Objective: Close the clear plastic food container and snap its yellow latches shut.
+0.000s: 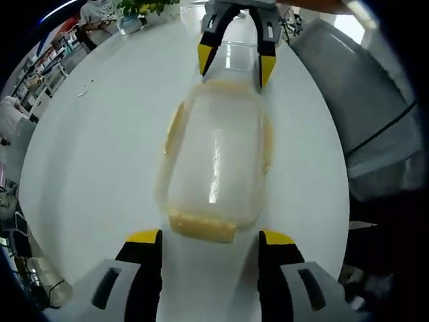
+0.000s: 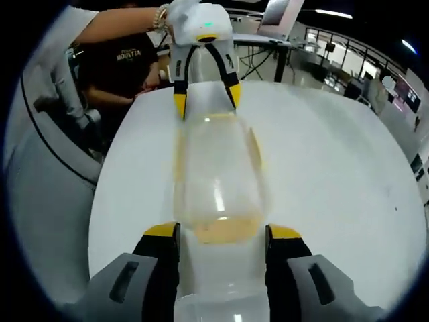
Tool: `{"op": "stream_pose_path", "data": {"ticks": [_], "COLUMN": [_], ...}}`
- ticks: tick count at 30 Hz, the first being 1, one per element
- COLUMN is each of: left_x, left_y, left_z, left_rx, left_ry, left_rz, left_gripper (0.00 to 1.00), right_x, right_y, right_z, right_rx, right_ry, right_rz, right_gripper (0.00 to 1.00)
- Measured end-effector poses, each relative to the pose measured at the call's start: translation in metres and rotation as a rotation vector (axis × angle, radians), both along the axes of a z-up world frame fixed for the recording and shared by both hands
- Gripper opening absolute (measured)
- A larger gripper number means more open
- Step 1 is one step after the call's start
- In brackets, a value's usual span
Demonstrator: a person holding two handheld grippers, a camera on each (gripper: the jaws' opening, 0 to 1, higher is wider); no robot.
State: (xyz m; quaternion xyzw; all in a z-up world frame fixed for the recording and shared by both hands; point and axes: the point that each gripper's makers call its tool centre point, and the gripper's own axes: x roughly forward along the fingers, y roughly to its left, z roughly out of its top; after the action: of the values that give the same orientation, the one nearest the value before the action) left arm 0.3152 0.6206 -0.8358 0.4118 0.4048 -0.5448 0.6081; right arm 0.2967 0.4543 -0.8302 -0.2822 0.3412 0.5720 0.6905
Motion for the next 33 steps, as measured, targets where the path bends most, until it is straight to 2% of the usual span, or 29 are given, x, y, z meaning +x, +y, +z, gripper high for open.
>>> {"op": "stream_pose_path", "data": {"ticks": [2, 9, 14, 17, 20, 29, 33], "left_x": [0.000, 0.000, 0.001, 0.001, 0.002, 0.005, 0.004], "left_y": [-0.001, -0.001, -0.004, -0.004, -0.005, -0.006, -0.007], "left_z": [-0.001, -0.005, -0.007, -0.009, -0.009, -0.007, -0.007], "left_rx": [0.000, 0.016, 0.016, 0.022, 0.018, 0.018, 0.014], "left_ry": [0.007, 0.027, 0.031, 0.032, 0.034, 0.007, 0.012], "left_rz": [-0.002, -0.012, -0.024, -0.029, -0.029, -0.070, -0.082], "left_gripper": [0.52, 0.49, 0.47, 0.46, 0.45, 0.47, 0.47], "right_x": [-0.002, 0.000, -0.001, -0.003, -0.001, -0.003, -0.002], "right_y": [0.001, 0.002, 0.006, 0.007, 0.008, 0.012, 0.011], "right_z": [-0.001, -0.002, -0.002, -0.002, -0.003, -0.002, -0.002], "right_rx": [-0.002, -0.021, -0.039, -0.054, -0.081, -0.105, -0.111], "right_ry": [0.020, 0.021, -0.012, -0.023, -0.075, -0.098, -0.098], "right_rz": [0.008, 0.043, 0.090, 0.107, 0.142, 0.158, 0.162], "right_gripper": [0.47, 0.46, 0.44, 0.40, 0.37, 0.35, 0.34]}}
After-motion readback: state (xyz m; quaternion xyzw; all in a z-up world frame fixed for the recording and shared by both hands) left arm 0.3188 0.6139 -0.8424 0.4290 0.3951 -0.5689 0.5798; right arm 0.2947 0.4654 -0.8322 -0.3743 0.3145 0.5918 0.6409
